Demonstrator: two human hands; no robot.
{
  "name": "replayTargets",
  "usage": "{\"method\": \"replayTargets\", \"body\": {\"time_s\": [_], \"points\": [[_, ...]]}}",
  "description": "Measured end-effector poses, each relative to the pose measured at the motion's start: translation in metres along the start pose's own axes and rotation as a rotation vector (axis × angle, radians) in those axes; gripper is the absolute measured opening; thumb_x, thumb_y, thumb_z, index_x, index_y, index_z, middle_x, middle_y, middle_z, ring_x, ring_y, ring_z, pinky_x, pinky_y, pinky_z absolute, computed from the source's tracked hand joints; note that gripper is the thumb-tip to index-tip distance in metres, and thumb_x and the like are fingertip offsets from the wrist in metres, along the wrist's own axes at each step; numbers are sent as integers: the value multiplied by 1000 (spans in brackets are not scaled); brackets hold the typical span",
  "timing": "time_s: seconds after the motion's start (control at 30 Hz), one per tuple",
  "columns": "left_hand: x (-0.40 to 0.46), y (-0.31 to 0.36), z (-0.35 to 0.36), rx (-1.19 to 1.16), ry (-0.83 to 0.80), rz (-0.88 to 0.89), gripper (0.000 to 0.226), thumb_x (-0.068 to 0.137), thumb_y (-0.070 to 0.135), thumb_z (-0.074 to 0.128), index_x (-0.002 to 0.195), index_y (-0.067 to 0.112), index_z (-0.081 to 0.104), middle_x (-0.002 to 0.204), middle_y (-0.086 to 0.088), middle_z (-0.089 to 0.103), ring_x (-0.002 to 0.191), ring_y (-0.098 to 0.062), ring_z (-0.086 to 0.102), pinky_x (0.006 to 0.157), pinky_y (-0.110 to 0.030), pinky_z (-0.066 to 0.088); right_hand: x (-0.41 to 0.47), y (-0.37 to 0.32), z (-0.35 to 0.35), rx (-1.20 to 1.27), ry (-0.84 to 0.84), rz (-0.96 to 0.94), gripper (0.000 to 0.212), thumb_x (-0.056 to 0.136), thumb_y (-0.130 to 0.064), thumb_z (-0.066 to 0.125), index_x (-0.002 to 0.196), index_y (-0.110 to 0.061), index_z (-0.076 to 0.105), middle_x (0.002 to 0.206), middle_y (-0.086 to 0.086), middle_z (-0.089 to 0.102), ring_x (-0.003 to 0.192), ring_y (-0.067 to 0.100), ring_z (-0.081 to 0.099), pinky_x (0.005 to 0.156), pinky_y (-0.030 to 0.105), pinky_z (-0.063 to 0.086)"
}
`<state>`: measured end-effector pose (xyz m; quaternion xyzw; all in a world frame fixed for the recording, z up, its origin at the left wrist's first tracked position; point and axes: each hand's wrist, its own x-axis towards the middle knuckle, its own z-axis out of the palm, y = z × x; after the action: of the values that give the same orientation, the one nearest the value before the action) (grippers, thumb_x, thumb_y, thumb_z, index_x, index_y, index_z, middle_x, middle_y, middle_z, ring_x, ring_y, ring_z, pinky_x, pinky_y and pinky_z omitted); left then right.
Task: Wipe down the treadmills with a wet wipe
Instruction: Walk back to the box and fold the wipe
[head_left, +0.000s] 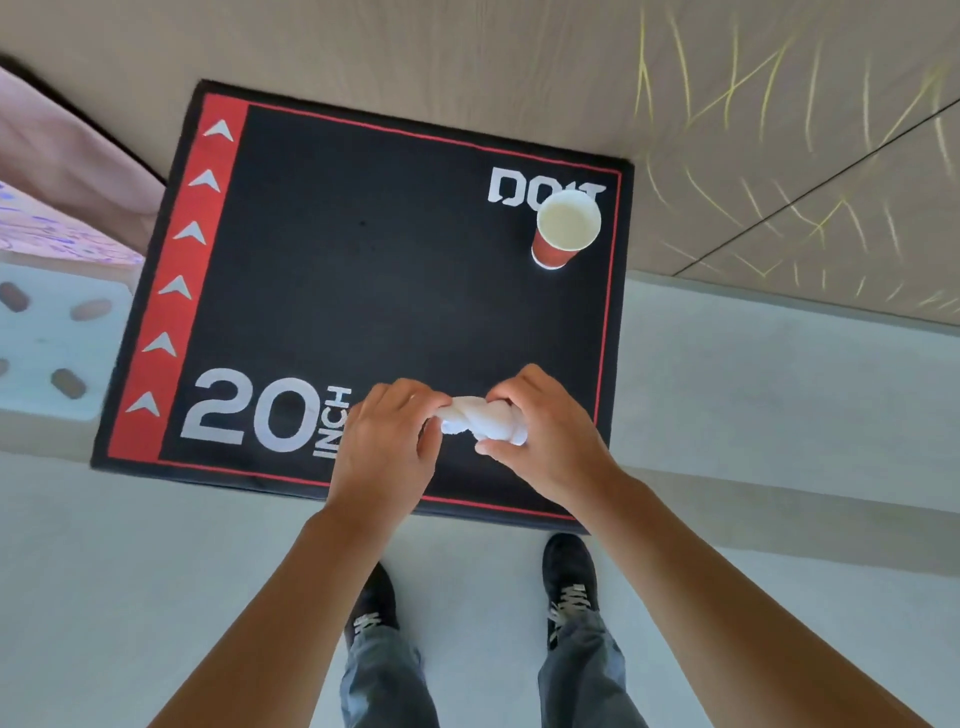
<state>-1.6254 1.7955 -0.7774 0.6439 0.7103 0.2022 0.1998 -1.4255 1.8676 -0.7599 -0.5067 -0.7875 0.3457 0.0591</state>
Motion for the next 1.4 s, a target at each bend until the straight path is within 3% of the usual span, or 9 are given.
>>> {"method": "replayTargets", "body": {"time_s": [0.17, 0.4, 0.6, 0.8, 0.9, 1.03, 1.13, 1.27, 1.4], "points": [[3, -6, 20, -6, -1, -25, 29, 90, 3, 75, 118, 12, 71, 118, -6, 69, 101, -30, 64, 85, -48, 59, 5, 25, 9, 18, -24, 69, 56, 73, -42, 90, 121, -26, 64, 115, -13, 51, 101, 9, 54, 74, 22, 50], [-1, 12, 20, -17, -121, -2, 28, 92, 17, 77, 120, 17, 70, 116, 1, 68, 100, -25, 65, 84, -47, 58, 0, 33, 4, 119, 37, 269, 23, 102, -14, 55, 121, -20, 66, 117, -8, 57, 98, 8, 60, 74, 12, 45], [8, 28, 42, -67, -169, -59, 41, 80, 24, 90, 114, 17, 67, 105, 3, 69, 87, -21, 64, 73, -40, 59, 9, 32, 8, 197, -96, 360, 28, 93, -11, 64, 117, -25, 67, 109, -13, 63, 95, 8, 62, 73, 16, 52], [4, 27, 63, -142, -187, -157, 40, 78, 18, 90, 111, 15, 66, 106, 5, 66, 80, -14, 58, 64, -23, 43, 9, 41, 8, 161, -104, 287, 19, 95, -15, 71, 113, -21, 70, 101, -13, 65, 87, 4, 63, 75, 15, 52], [-3, 30, 61, -203, -168, -183, 33, 79, 12, 89, 105, 14, 69, 102, 4, 69, 79, -16, 65, 63, -26, 52, 5, 39, 1, 104, -70, 224, 16, 94, -13, 72, 109, -18, 68, 101, -8, 64, 87, 8, 61, 73, 15, 49], [1, 37, 42, -243, -111, -301, 33, 82, 15, 87, 111, 16, 70, 102, 7, 68, 79, -10, 64, 70, -30, 58, 11, 35, -16, -116, 228, 35, 18, 84, -1, 77, 97, -10, 71, 99, 3, 64, 89, 15, 54, 67, 12, 38], [8, 45, 34, -191, -87, -285, 36, 86, 19, 84, 119, 16, 67, 109, 6, 63, 82, -11, 63, 69, -30, 56, 19, 35, -16, -157, 367, -59, 22, 80, 7, 78, 97, -6, 72, 101, 9, 65, 92, 25, 59, 67, 24, 51], [9, 46, 39, -50, -116, -272, 52, 91, 26, 79, 139, 20, 58, 132, 4, 54, 108, -17, 61, 70, -30, 53, 24, 40, -6, -164, 299, 67, 35, 79, 6, 81, 110, -7, 72, 119, 9, 61, 109, 29, 60, 82, 41, 64], [4, 40, 48, 51, -106, -107, 52, 79, 15, 88, 126, 18, 66, 124, -1, 63, 102, -26, 66, 69, -38, 59, 12, 43, 3, -89, 228, 127, 26, 81, -5, 83, 100, -16, 69, 114, 0, 60, 106, 22, 62, 79, 35, 62]]}}
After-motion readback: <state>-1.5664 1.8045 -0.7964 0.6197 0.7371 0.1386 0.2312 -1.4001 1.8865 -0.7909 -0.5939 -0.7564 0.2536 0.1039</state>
